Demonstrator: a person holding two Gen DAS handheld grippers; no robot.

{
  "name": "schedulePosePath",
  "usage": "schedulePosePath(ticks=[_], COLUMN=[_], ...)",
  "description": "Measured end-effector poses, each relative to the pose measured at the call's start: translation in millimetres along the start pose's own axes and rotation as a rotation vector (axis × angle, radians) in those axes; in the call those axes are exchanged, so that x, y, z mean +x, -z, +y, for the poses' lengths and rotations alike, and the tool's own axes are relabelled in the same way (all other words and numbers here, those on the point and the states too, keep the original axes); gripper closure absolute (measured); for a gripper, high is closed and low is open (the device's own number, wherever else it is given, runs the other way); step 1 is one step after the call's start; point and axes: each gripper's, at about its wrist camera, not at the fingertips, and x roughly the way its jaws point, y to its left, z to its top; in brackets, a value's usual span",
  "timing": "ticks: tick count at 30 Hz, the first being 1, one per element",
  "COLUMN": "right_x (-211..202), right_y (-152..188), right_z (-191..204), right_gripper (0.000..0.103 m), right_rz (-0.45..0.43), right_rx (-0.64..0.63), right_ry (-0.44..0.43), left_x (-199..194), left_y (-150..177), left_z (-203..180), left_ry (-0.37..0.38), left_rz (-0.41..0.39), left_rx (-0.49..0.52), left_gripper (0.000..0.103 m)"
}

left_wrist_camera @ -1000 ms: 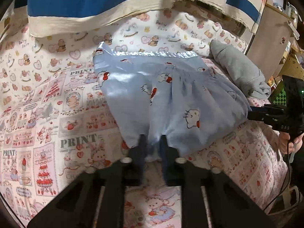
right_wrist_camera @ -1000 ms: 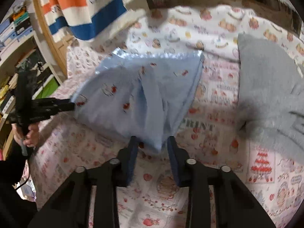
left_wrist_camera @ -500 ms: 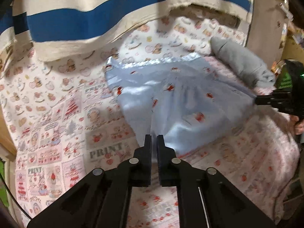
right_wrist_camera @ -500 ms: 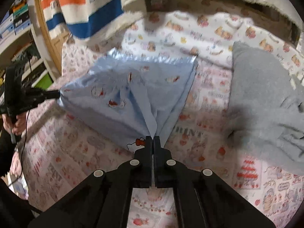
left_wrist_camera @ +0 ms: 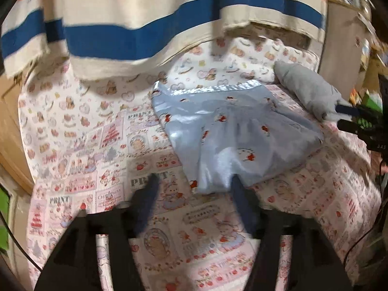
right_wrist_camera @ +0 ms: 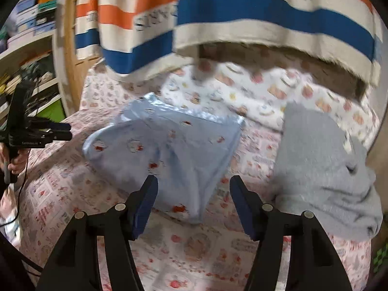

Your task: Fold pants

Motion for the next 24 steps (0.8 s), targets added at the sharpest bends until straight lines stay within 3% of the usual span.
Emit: schedulePosePath(ticks=[3, 5, 8, 11, 15, 24], right_x=[9, 22, 40, 54, 70, 89], right_y=[-7, -12, -20, -25, -24, -9], right_z=[27, 50, 71, 78, 75, 62], right_gripper=[0.04, 0.04, 0.04, 0.047, 0.048, 0.055], right_rz=[0.028, 0.071, 0.166, 0.248, 0.334, 0.375], right_rx=[-0.147, -0.32, -0.495, -0.553, -0.57, -0.539], right_ry=[-0.036, -0.054, -0.117, -0.157, -0.182, -0.186], left_x=[-3, 6, 21, 36, 56, 67], left_y=[-6, -14, -28, -35, -37, -31], left_z=[-20, -31, -41, -47, -46, -43], left_ry=[0.016, 0.051, 0.166, 0.214, 0.247, 0.243], left_rz=[-0.027, 0.016, 0.084, 0.157, 0.255, 0.281], left_rx=[0.109, 0.165, 0.213, 0.256, 0.223, 0.199], left_gripper=[0.017, 0.017, 0.017, 0.027, 0.037, 0.037])
